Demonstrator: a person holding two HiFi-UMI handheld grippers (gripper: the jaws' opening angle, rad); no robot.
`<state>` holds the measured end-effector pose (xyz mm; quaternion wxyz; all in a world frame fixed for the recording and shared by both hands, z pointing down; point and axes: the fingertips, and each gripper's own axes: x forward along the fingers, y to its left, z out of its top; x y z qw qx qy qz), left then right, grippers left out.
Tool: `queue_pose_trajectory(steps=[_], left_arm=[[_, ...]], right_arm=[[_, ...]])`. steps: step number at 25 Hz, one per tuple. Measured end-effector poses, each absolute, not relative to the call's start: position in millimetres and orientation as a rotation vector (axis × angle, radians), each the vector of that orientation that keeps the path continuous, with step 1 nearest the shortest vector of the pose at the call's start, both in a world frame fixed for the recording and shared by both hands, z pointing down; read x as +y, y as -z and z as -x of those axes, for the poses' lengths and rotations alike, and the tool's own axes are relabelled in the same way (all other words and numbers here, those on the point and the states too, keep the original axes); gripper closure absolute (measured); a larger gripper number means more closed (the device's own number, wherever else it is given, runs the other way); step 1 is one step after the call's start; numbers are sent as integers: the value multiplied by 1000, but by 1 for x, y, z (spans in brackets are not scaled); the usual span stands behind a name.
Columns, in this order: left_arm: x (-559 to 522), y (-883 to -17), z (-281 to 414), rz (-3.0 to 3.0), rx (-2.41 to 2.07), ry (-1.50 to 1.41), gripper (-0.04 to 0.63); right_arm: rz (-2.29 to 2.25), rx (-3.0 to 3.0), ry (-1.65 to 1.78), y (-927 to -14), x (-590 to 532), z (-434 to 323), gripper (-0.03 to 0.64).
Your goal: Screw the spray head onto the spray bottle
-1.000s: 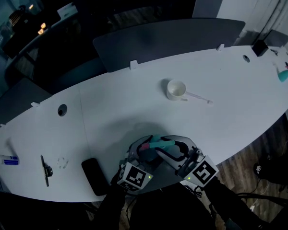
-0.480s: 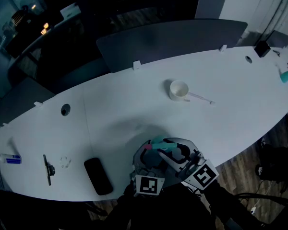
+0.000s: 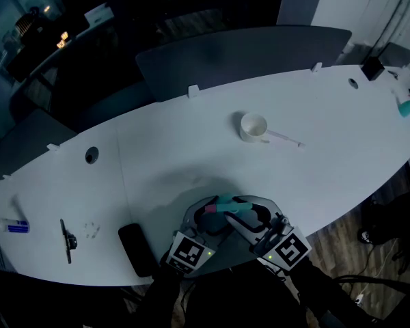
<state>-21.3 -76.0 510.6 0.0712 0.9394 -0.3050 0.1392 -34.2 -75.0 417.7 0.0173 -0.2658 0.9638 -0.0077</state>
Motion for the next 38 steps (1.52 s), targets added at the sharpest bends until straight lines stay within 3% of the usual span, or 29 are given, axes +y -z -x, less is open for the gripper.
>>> queue_pose_trajectory(steps=[10,15,18,21,30,38], left_arm=[[-79,-507,20,-2399,-1696,-398,262],[-80,-505,18,-2558,-1529,-405,255],[-85,-503,15,-2760,-1244,-479,195],[-84,-509,7,-2866,-1029,-575,213],[-88,-505,13,-2546,-1588,-504,239],[-86,-499,16,-2590,-1488,-349,233]], right_arm=[[903,2960,43,-417,-77,28,491],[888,2974,46,-419,-77,28,491],[856,2987,46,-418,-78,26,491],[861,2976,41,-417,-78,26,491],[948,2950,35,-418,-78,27,491],[918,2989,51,-420,-77,32,489]])
